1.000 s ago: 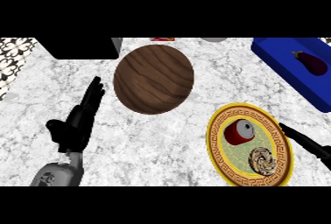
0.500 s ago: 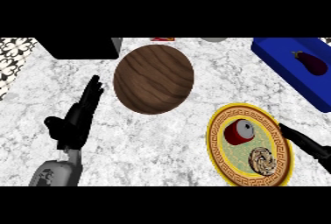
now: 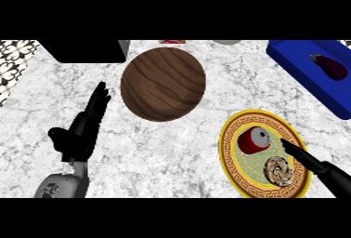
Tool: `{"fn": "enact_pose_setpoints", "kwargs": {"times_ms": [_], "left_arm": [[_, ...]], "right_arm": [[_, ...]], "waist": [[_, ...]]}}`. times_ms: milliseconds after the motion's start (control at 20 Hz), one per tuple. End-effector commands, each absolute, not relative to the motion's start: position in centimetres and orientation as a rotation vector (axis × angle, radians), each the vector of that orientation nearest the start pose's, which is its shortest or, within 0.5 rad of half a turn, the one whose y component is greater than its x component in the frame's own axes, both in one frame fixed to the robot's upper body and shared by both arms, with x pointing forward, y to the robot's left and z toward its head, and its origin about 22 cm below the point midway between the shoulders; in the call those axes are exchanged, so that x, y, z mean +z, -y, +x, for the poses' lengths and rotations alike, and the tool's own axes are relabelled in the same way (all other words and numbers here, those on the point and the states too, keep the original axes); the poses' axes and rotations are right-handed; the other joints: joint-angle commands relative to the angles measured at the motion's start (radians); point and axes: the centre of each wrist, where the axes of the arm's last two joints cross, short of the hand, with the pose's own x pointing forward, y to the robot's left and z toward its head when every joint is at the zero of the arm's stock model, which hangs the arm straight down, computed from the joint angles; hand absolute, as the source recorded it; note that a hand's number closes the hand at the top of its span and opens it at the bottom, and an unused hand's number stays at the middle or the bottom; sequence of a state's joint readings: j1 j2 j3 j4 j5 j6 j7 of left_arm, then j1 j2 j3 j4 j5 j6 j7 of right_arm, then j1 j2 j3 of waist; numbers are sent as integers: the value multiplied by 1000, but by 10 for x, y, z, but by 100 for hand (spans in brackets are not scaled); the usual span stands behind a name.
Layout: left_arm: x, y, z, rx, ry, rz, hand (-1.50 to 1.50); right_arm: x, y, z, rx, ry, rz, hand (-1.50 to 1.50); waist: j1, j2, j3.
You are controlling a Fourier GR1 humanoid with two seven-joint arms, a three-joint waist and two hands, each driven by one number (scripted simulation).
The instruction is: Pick the cupcake from the plate and place it in the bowl
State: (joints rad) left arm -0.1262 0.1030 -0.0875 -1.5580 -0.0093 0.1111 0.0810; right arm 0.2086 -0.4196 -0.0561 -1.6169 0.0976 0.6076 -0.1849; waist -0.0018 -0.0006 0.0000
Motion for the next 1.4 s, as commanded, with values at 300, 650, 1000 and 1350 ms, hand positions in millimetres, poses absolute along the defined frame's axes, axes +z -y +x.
{"fn": "enact_pose_setpoints", "kwargs": {"times_ms": [300, 650, 1000, 1350], "left_arm": [[46, -227, 280, -112, 1592, 80, 0], [34, -208, 273, -112, 1593, 86, 0], [28, -211, 267, -116, 1588, 61, 0], [32, -215, 263, -116, 1595, 59, 0]], "right_arm": [[-17, 346, 215, 810, 1347, -31, -150], [-42, 322, 221, 907, 1310, -87, -150], [-46, 323, 209, 1083, 1364, 8, 150], [-53, 317, 201, 1106, 1404, 38, 150]], "waist": [[5, 1, 0], [3, 0, 0], [5, -2, 0], [1, 0, 0]]}}
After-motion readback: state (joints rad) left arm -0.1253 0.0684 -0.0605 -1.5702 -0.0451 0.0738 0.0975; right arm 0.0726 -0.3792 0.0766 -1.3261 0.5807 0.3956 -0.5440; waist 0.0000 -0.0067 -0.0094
